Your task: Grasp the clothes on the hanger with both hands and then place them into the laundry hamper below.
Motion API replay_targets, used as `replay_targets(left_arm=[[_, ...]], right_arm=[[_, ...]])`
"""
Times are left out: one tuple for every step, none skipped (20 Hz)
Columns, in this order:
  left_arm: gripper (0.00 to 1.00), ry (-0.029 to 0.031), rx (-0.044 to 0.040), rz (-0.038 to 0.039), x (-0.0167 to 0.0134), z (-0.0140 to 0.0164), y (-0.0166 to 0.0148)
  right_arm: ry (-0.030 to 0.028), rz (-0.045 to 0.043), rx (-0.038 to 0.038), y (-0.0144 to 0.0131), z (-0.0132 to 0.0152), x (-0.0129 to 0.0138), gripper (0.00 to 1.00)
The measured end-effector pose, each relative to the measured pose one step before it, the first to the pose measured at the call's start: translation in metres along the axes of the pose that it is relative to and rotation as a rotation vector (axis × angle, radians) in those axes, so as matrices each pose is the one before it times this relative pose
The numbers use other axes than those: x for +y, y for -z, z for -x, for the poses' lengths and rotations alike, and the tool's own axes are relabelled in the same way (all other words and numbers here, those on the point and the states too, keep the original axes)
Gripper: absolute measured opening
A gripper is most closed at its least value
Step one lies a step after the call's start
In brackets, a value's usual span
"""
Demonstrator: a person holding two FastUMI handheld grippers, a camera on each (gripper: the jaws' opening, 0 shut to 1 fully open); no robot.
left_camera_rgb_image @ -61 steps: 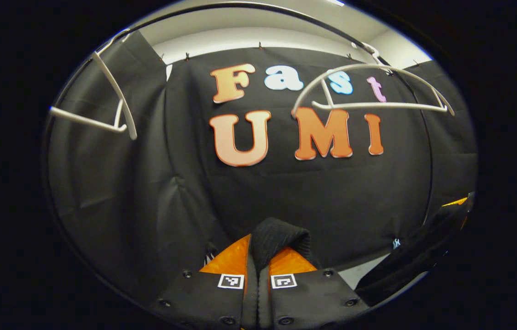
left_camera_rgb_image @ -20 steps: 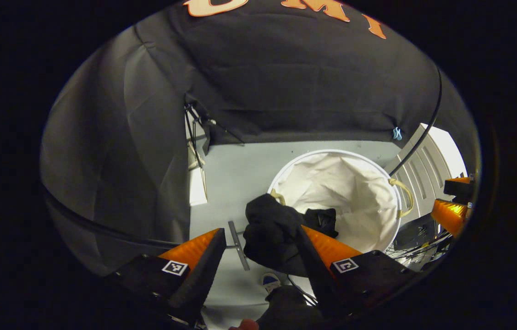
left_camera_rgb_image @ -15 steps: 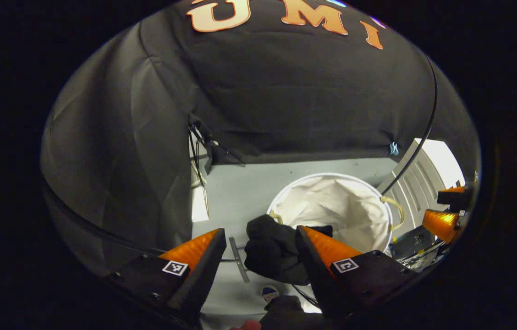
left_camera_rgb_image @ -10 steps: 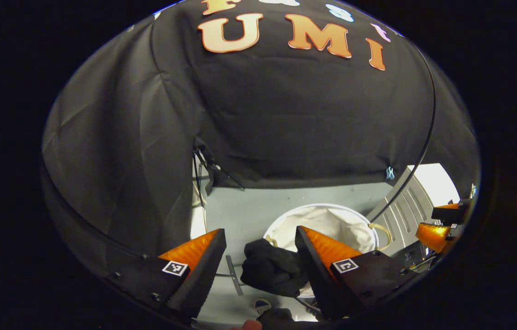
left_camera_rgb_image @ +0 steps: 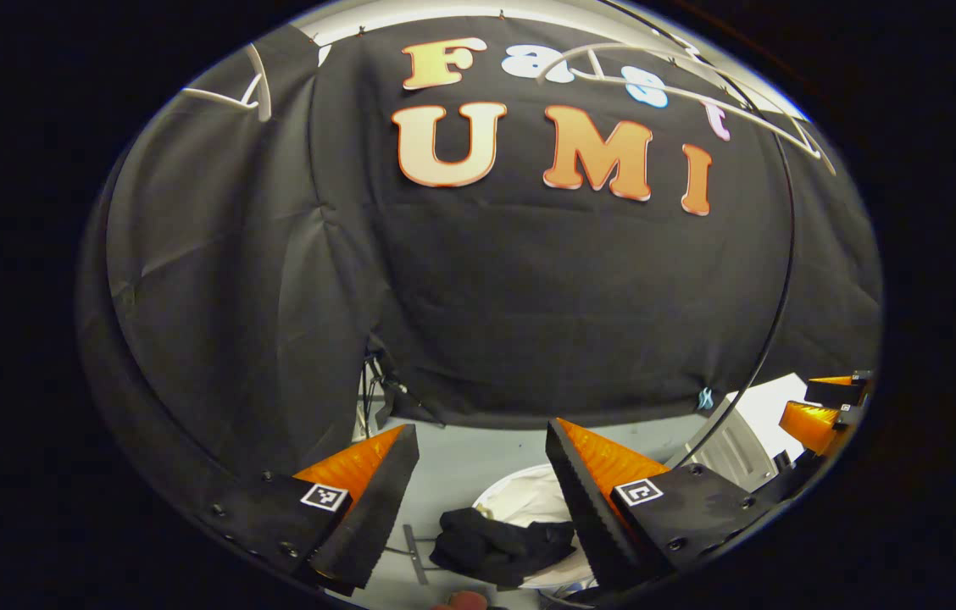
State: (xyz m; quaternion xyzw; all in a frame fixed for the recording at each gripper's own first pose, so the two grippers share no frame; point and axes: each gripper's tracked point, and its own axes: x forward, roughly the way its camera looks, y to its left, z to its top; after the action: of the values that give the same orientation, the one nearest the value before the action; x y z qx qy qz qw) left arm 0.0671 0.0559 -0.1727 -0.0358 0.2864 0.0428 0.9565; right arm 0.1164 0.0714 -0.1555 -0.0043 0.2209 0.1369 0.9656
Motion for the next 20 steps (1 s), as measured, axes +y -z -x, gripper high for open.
replay_targets(left_arm=[[0.98, 0.00236, -0.03684, 0.00720, 0.00059, 0.00395, -0.01636], [0.98, -0.00053, -0.03939, 0.00154, 0.00253, 0.00354, -0.01879], [0.98, -0.00183, -0.03983, -0.00008, 0.00143, 0.00423, -0.01930], [0.96, -0.00110, -0.04099, -0.00595, 0.00129, 0.00446, -0.01581], [0.96, -0.00777, -0.03735, -0.00971, 0.00238, 0.00777, -0.01601], [0.96, -0.00924, -0.03339, -0.00685, 0.00318, 0.00384, -0.01366], [0.98, -0.00611, -0.03273, 0.00003, 0.00259, 0.00269, -0.01350], [0.97, -0.00442, -0.03271, 0.00462, 0.00180, 0.00146, -0.01239], [0.96, -0.00658, -0.03716, 0.00357, 0.00223, 0.00318, -0.01278], [0.96, -0.00498, -0.02876, 0.00049, 0.00224, 0.00216, -0.01060], [0.94, -0.00468, -0.01970, -0.00186, 0.00222, 0.00128, -0.00946], [0.94, -0.00971, -0.01315, 0.00067, 0.00397, 0.00030, -0.00797], [0.94, -0.00690, -0.01311, 0.00571, 0.00318, 0.00039, -0.00822], [0.94, -0.00451, -0.02278, 0.00860, 0.00290, 0.00023, -0.00911], [0.94, -0.00564, -0.02161, 0.00615, 0.00261, 0.00066, -0.00707], [0.95, -0.00787, -0.01341, -0.00061, 0.00304, 0.00021, -0.00472], [0.95, -0.00851, -0.00821, -0.00377, 0.00365, 0.00131, -0.00481], [0.96, -0.00666, -0.01092, -0.00014, 0.00284, 0.00048, -0.00359], [0.95, -0.00030, -0.01277, 0.00364, 0.00068, 0.00071, -0.00564], [0.95, 0.00073, -0.00822, 0.00567, -0.00001, -0.00132, -0.00415]], right_arm=[[-0.00287, -0.00511, -0.03340, -0.01590, 0.00367, 0.00196, 0.95], [-0.00288, -0.00787, -0.03185, -0.01466, 0.00312, 0.00230, 0.95], [-0.00325, -0.00691, -0.02978, -0.01410, 0.00185, 0.00164, 0.95], [-0.00059, -0.00344, -0.02794, -0.01221, 0.00484, -0.00201, 0.95], [0.00097, 0.00204, -0.02617, -0.01133, 0.00353, -0.00176, 0.95], [0.00533, 0.00611, -0.02177, -0.01227, 0.00349, -0.00112, 0.94], [0.00583, 0.00653, -0.02297, -0.01200, 0.00161, -0.00263, 0.94], [0.00646, 0.00530, -0.02278, -0.01105, 0.00273, -0.00065, 0.94], [0.00417, 0.00284, -0.02056, -0.01106, 0.00205, -0.00310, 0.94], [0.00756, 0.00125, -0.02037, -0.00916, 0.00424, -0.00477, 0.94], [0.00908, 0.00244, -0.01399, -0.00805, 0.00290, -0.00472, 0.94], [0.00633, 0.00379, -0.01703, -0.00589, 0.00100, 0.00069, 0.96], [0.00744, 0.00246, -0.01998, -0.00779, 0.00402, -0.00537, 0.97], [0.00814, 0.00146, -0.02339, -0.00607, 0.00481, -0.00700, 0.98], [0.00581, 0.00452, -0.02265, -0.00708, 0.00271, -0.00545, 0.99], [0.00936, 0.00780, -0.01898, -0.00614, 0.00113, -0.00512, 0.94], [0.01478, 0.01049, -0.01325, -0.00624, 0.00091, -0.00729, 1.00], [0.01603, 0.00907, -0.01701, -0.00700, 0.00055, -0.00708, 0.94], [0.01316, 0.00609, -0.02082, -0.00811, 0.00407, -0.00767, 0.94], [0.01181, 0.00218, -0.01798, -0.00539, 0.00296, -0.00450, 0.97]])
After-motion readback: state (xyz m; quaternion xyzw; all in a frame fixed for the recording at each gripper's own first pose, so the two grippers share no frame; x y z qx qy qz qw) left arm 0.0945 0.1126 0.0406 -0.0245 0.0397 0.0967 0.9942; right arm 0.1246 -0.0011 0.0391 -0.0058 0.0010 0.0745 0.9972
